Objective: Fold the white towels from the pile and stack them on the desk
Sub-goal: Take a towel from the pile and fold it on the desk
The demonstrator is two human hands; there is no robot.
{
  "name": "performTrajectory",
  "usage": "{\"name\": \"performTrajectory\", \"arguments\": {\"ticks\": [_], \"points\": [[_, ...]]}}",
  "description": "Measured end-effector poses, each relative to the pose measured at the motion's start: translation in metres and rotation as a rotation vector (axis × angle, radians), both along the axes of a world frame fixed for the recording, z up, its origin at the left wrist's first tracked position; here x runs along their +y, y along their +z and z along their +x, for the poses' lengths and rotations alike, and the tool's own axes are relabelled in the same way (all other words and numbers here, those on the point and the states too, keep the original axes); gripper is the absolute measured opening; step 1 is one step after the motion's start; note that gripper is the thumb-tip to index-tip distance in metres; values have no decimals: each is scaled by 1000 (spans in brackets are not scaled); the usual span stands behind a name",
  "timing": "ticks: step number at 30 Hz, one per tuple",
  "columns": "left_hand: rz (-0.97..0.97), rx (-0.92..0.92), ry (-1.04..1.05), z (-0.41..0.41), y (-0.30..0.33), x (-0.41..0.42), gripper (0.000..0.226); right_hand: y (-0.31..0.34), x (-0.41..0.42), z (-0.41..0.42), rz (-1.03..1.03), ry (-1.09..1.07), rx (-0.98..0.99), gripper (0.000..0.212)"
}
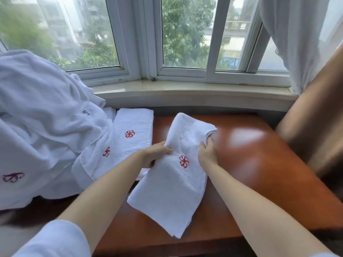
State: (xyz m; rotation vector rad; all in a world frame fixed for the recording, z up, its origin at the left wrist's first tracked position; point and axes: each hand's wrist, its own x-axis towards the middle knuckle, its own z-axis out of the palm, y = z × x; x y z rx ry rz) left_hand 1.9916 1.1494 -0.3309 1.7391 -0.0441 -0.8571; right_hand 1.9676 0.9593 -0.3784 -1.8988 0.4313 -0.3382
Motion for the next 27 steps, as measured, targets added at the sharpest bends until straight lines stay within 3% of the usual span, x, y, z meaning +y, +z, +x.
{"name": "performTrajectory", "arguments": {"ticks": [12, 18, 21, 27], "points": [[-102, -214, 296, -29, 65, 114, 13, 83, 113, 20, 97, 190, -224, 39], [-120, -257, 457, 29, 42, 138, 18, 79, 143, 92, 50, 240, -211, 42], [3, -302, 532, 65, 24, 148, 32, 64, 155, 133, 31, 290, -184, 45], [61, -341, 586, 134, -6, 154, 21, 26, 170, 216, 73, 348, -116, 38]]}}
